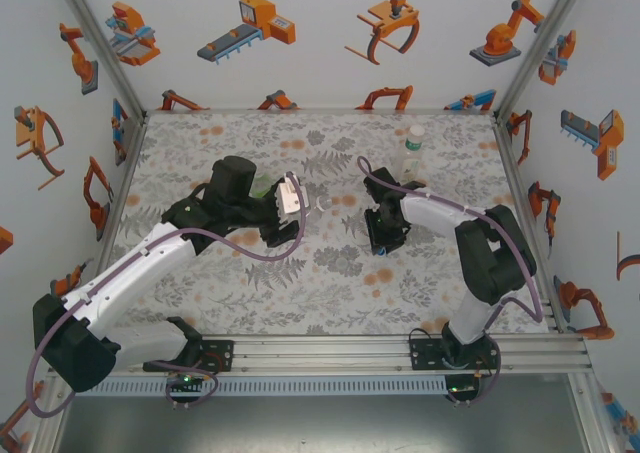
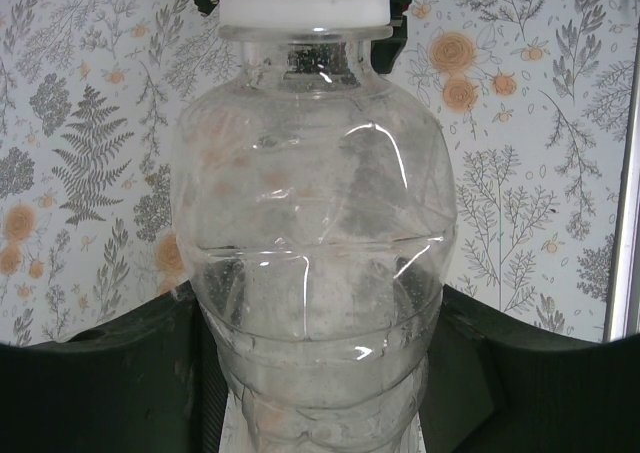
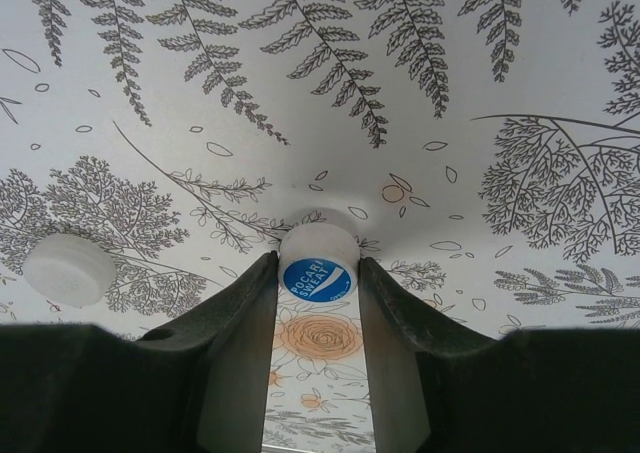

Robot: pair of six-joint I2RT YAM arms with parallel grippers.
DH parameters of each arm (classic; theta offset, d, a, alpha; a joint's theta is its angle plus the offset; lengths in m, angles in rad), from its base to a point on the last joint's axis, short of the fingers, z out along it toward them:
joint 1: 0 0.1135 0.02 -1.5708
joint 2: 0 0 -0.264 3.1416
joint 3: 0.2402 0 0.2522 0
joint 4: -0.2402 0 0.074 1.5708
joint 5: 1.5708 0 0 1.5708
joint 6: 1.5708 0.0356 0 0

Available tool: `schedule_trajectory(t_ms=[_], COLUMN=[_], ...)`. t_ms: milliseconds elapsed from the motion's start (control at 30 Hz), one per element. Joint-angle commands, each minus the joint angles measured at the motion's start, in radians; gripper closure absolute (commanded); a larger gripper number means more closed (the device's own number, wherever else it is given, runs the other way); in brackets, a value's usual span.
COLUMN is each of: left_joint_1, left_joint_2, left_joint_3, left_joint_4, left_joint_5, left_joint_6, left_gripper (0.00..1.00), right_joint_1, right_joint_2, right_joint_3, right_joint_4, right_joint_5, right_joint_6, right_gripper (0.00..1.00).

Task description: Screw on the bottle caps

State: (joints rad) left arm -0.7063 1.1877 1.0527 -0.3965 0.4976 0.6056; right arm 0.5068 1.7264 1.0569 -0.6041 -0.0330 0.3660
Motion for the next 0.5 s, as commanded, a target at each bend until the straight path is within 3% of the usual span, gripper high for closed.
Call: schedule_trajectory(t_ms=[0,300,467], left_joint_1=[0.002,0.001,0.0], left_joint_2=[-0.005,-0.006,-0.004], left_joint_3=[0.011,0.011,0.013], left_joint_4=[0.007,0.005,-0.003], left_joint_5=[0.029,0.027,0.023], left_joint_6=[-0.009,-0.006,0.0], left_gripper=[1.0,1.0,1.0], right_joint_1=[-0.007,-0.007,-0.007], right_joint_2=[0.0,-0.078,-0.182], right_joint_3=[0.011,0.008,0.001], right_joint_4=[0.001,-0.009,0.027], right_joint_5=[0.022,0.017,-0.06], right_joint_6=[-0.008,-0.015,-0.06], right_gripper=[0.65,0.74,0.77])
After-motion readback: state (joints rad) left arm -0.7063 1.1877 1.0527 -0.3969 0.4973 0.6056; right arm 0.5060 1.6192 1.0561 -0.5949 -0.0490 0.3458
